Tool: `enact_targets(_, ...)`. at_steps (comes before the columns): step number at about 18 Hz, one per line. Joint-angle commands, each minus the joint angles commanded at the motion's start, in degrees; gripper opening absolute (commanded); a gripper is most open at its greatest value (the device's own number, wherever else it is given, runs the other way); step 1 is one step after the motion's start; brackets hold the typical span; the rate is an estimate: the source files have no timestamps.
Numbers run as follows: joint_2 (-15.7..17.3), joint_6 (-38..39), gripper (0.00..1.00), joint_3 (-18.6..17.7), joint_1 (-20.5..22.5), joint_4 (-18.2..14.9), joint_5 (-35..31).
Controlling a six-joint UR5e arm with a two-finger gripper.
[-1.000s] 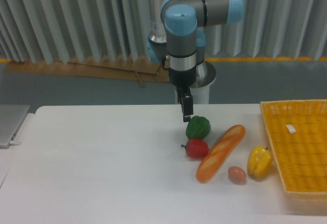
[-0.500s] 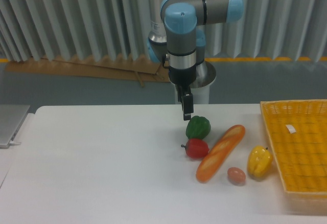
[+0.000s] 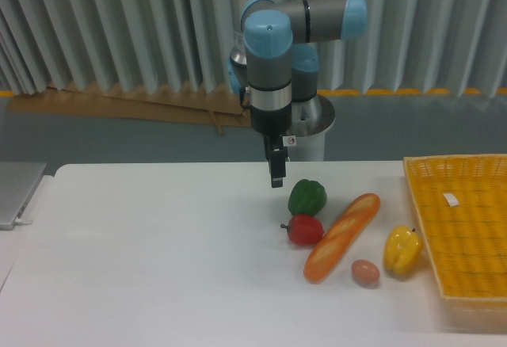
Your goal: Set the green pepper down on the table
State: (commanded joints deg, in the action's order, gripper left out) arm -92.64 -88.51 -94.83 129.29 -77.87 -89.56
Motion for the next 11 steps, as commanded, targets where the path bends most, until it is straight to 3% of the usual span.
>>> enact_targets(11,-0.18,1.06,1.00,0.79,0.26,0.00,-0.18)
